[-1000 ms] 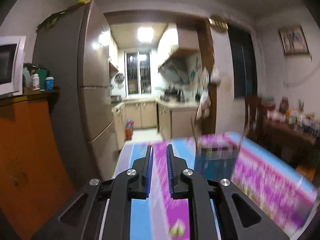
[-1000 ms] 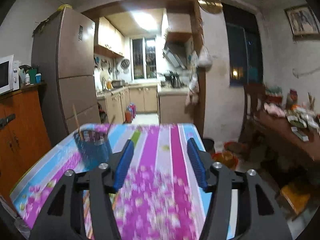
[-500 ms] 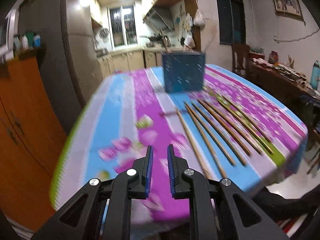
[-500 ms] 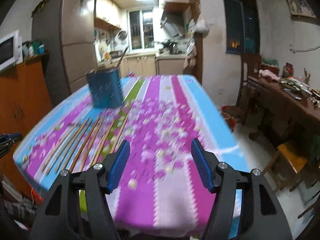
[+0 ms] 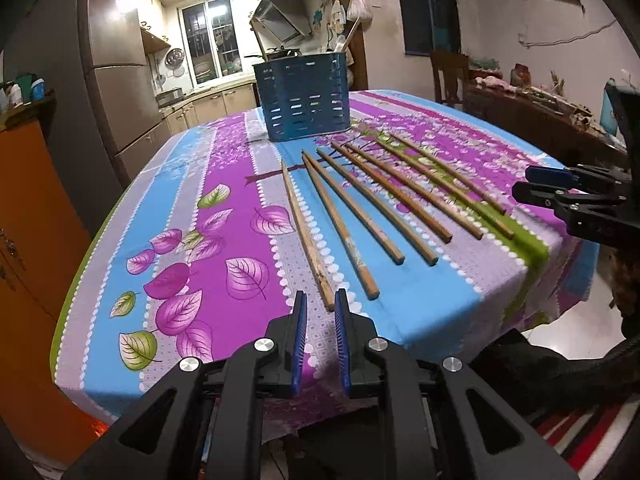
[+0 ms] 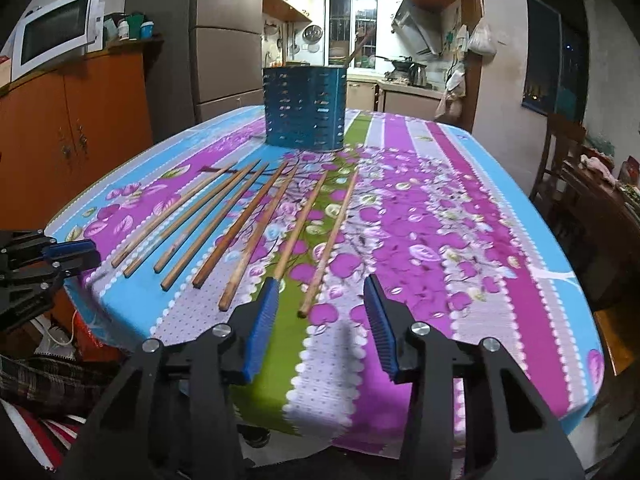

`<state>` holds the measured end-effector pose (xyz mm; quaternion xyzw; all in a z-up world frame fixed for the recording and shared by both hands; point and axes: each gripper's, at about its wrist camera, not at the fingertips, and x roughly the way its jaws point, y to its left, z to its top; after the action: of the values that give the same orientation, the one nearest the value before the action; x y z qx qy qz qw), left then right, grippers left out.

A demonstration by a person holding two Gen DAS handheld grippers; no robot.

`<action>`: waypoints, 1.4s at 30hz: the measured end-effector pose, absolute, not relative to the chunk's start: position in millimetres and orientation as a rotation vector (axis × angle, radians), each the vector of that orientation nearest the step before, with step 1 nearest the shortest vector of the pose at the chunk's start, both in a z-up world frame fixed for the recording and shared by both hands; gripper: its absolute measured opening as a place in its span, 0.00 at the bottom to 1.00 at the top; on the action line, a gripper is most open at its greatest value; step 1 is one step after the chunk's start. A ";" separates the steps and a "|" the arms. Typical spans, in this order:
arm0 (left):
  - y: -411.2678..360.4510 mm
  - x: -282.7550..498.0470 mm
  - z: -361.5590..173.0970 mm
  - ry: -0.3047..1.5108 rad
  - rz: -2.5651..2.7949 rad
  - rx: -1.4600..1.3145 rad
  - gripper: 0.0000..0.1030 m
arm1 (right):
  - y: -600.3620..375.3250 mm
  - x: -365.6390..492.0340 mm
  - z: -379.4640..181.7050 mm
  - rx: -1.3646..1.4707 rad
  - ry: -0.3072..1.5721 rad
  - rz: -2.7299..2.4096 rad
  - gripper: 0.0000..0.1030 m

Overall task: Organize utensils
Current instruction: 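Move both tools back down to the remaining chopsticks, then grasp a chopstick with the left tool while the right tool grasps another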

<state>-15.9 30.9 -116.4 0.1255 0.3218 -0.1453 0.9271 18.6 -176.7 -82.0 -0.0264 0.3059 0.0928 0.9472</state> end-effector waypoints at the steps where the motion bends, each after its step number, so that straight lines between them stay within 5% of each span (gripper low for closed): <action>1: 29.9 -14.9 -118.8 0.660 -0.296 0.259 0.15 | -175.8 20.2 -83.6 -0.056 0.628 0.191 0.40; 18: 20.5 -1.1 -131.4 0.627 -0.253 0.252 0.15 | -172.1 34.3 -97.2 -0.054 0.669 0.215 0.40; 25: 21.1 0.0 -133.2 0.613 -0.242 0.226 0.15 | -173.2 36.9 -102.2 -0.039 0.668 0.221 0.21; 42: 24.9 -6.6 -136.9 0.577 -0.253 0.188 0.09 | -178.9 31.5 -107.2 0.056 0.631 0.187 0.06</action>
<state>-6.6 24.9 -136.9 0.0923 0.2835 -0.1242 0.9464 31.5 -178.9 -107.2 0.0273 0.3100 0.0919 0.9459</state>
